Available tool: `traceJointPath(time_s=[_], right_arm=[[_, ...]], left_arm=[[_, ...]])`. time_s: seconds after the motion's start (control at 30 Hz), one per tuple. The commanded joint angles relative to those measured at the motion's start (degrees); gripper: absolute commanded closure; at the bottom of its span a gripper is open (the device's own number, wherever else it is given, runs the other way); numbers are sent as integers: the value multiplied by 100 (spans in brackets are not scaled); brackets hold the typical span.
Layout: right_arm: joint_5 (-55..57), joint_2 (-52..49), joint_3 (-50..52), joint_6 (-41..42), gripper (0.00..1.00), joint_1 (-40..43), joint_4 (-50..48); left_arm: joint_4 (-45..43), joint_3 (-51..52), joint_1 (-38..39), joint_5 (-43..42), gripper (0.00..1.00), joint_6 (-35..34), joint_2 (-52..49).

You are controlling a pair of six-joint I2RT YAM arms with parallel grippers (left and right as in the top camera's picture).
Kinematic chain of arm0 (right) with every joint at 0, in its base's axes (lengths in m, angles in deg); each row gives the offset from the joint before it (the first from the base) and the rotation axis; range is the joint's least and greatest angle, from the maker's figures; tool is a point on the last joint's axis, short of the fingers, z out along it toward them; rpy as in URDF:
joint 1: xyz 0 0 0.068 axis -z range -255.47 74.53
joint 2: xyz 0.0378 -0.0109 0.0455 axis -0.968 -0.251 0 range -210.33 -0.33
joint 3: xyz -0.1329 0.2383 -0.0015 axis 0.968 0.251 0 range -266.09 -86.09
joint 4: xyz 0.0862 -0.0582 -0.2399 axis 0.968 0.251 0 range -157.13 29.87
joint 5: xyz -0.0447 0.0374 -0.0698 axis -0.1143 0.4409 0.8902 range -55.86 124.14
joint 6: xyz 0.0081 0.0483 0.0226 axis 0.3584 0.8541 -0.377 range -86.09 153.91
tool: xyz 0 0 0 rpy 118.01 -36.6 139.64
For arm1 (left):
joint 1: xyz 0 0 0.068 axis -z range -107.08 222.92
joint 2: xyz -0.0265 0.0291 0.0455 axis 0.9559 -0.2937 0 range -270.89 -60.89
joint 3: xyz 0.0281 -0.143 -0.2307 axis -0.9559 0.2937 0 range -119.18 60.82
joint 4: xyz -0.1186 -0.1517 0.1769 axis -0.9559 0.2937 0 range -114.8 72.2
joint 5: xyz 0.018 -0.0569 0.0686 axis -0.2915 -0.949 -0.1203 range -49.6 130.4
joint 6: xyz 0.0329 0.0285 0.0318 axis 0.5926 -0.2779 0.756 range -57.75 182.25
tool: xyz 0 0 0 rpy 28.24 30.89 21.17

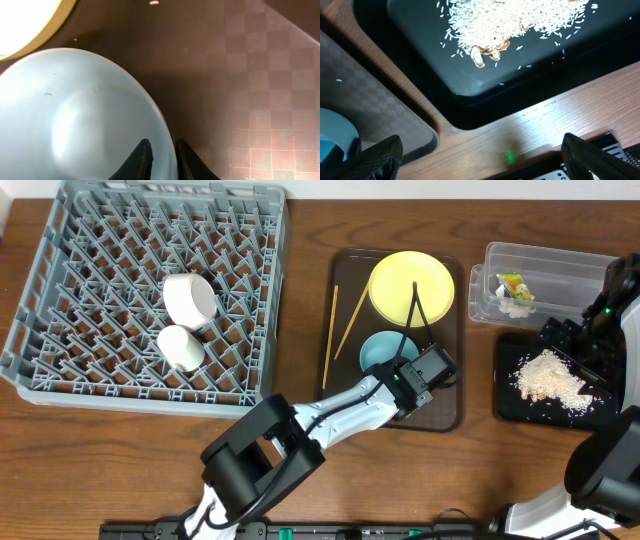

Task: Sort waste into correct bins and load items into the dishwasher
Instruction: 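Lift the light-blue bowl with the left gripper and carry it leftward to the rack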

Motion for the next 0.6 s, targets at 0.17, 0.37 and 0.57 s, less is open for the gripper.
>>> traceJointPath(time_s=[0.17,0.37,0.57], right_arm=[[-26,136,-7,81,1,4,11],[-26,136,-7,81,1,4,11],[-26,136,-7,81,1,4,11]], left_arm=[[11,-20,-22,28,78,13,212],[13,-20,-22,28,81,13,212],[111,-20,-22,24,94,9,264]])
